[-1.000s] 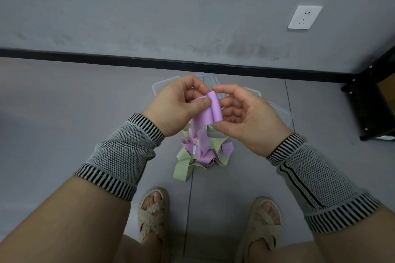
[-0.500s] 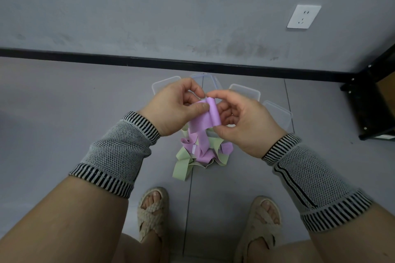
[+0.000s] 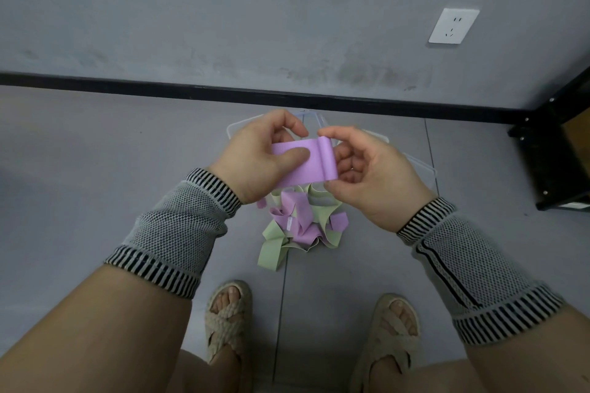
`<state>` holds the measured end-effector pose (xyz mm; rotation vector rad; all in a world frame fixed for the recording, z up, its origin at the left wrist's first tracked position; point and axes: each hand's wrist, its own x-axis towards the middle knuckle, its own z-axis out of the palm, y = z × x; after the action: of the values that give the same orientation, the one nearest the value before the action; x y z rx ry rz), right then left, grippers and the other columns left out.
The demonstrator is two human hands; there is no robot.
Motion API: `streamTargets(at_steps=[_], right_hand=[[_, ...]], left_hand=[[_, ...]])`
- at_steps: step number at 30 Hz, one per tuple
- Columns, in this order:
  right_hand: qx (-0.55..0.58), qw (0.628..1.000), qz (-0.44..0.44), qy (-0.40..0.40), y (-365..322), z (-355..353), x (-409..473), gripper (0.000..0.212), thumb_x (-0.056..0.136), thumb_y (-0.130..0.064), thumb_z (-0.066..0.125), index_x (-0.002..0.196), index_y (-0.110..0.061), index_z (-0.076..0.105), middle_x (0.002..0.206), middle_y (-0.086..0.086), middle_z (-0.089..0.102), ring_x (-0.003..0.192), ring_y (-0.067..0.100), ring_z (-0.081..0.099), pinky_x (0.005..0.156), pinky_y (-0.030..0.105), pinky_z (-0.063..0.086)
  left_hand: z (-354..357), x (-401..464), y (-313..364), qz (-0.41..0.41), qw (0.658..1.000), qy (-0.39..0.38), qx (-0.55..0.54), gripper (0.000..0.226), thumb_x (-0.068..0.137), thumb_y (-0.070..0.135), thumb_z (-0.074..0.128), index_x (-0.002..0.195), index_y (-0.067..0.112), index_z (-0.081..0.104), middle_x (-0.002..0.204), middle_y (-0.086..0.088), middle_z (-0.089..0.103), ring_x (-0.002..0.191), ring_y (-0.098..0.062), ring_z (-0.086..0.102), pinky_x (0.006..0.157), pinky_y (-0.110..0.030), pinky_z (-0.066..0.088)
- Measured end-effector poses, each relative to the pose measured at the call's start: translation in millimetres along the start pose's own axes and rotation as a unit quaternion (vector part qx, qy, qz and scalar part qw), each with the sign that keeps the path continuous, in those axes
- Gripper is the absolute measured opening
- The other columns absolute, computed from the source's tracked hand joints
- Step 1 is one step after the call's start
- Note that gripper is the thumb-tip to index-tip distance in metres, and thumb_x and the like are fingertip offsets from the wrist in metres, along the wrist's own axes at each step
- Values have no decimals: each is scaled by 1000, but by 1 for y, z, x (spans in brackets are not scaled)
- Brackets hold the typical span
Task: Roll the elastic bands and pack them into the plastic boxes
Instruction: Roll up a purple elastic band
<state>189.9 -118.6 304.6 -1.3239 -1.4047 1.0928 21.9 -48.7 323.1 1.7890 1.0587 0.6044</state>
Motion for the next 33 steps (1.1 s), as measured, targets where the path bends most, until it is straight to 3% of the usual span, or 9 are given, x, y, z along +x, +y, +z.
streamTargets(at_steps=[1, 3, 6, 9, 13, 15, 18, 29, 33], right_hand=[[-7, 1000, -2, 0, 0, 0, 0, 64, 74, 15, 64, 106, -40, 53, 81, -4, 56, 69, 11, 56, 69, 23, 52], [-22, 1000, -5, 1, 1, 2, 0, 65, 74, 14, 64, 105, -42, 53, 81, -4, 56, 69, 11, 56, 69, 22, 52], [-45, 999, -9, 7, 1, 3, 0, 65, 74, 11, 65, 106, -43, 52, 81, -4, 57, 69, 13, 57, 71, 23, 53], [-81, 996, -22, 18, 3, 4, 0, 66, 74, 8, 66, 112, -44, 51, 86, -1, 59, 73, 20, 60, 75, 25, 53], [-116, 992, -35, 19, 4, 5, 0, 65, 75, 4, 66, 128, -31, 52, 92, 0, 58, 76, 16, 61, 77, 25, 53], [-97, 995, -31, 19, 3, 5, -1, 67, 75, 4, 67, 128, -34, 51, 91, -2, 58, 77, 16, 61, 78, 26, 53], [-44, 999, -18, 26, 2, 5, 0, 67, 76, 6, 68, 116, -44, 49, 88, -6, 59, 78, 16, 61, 77, 26, 53], [29, 999, 18, -12, -3, 3, -1, 58, 77, 12, 66, 117, -27, 55, 99, 4, 60, 78, 13, 66, 76, 25, 56], [22, 999, 23, -20, -3, 3, -2, 59, 78, 12, 65, 117, -30, 54, 89, 1, 66, 78, 16, 68, 75, 24, 56]], left_hand=[[1, 0, 1, 8, 1000, 7, 10, 18, 82, 17, 66, 94, 24, 54, 71, 4, 54, 49, -6, 50, 38, -25, 47], [5, -1, 2, 42, 998, 32, 34, 21, 77, 28, 69, 90, 29, 54, 75, 6, 59, 59, -1, 54, 55, -21, 48], [9, -1, 2, 47, 996, 64, 43, 18, 70, 37, 68, 81, 33, 55, 77, 6, 66, 72, -5, 60, 70, -28, 49], [12, -1, 3, 44, 994, 88, 48, 17, 69, 39, 72, 74, 32, 57, 76, 4, 67, 72, -12, 63, 66, -29, 51], [12, 0, 4, 43, 993, 95, 60, 21, 77, 22, 75, 71, 31, 57, 72, 7, 65, 65, -1, 58, 61, -15, 46], [10, 0, 4, 28, 995, 85, 39, 20, 79, 17, 73, 73, 28, 58, 73, 7, 66, 65, 1, 58, 62, -13, 46], [7, 1, 1, 10, 997, 71, 5, 15, 80, 14, 71, 77, 24, 60, 73, 7, 67, 65, 2, 59, 66, -17, 47], [5, -1, 2, -12, 999, 35, -23, 17, 83, 11, 68, 78, 24, 59, 77, -6, 70, 68, -15, 61, 68, -36, 54], [5, -1, 2, -10, 999, 26, -25, 17, 84, 8, 67, 79, 22, 59, 77, -7, 70, 69, -16, 62, 68, -36, 54]])
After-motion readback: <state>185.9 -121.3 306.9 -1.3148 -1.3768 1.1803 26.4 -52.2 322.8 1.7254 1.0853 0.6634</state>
